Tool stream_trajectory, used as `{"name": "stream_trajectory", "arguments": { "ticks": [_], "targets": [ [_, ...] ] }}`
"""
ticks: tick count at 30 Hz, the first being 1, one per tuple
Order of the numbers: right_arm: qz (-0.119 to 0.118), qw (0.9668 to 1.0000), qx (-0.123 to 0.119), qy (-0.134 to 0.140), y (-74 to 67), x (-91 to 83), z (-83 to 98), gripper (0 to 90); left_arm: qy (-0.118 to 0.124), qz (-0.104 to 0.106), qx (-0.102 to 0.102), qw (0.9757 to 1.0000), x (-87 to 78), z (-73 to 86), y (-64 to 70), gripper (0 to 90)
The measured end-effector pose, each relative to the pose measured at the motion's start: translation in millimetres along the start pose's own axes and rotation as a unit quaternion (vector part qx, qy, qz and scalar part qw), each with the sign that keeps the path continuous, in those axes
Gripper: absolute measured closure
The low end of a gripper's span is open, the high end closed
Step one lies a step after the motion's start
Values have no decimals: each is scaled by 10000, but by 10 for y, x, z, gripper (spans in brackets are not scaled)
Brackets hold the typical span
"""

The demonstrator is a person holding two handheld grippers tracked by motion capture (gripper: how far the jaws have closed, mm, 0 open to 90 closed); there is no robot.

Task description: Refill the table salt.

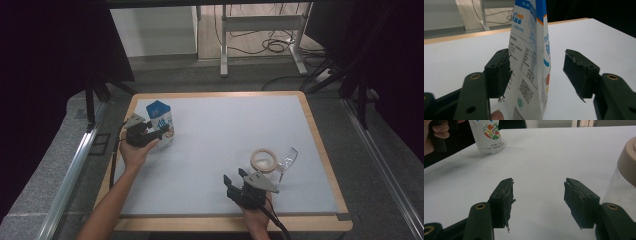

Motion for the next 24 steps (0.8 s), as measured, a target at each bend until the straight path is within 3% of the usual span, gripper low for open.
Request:
{"name": "stream_trajectory", "arguments": {
  "ticks": [9, 13, 19, 24],
  "targets": [
    [4, 10000, -71, 16, 13, -36, 2, 410, -98, 4, 126, 9999, -84, 113, 73, 342],
    [-39, 9998, -170, 32, 20, -65, 2, 411, -251, -47, 195, 9995, -129, 188, 100, 321],
    [-38, 9992, -398, 67, 41, -150, 11, 412, -328, 117, 160, 9993, -211, 317, 131, 308],
    [-144, 9989, -450, 44, 107, -216, 25, 489, -438, 294, 108, 9985, -249, 423, 178, 296]
  ]
}}
Point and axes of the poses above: each handheld gripper's, and its own axes: x roughly forward along the jaws, z roughly out of its underside, y roughly to its right, the point moved 1 cm from there along x, roughly forward along the jaws, and after that the axes turned 15 degrees about -y, right-handed, at the moved point
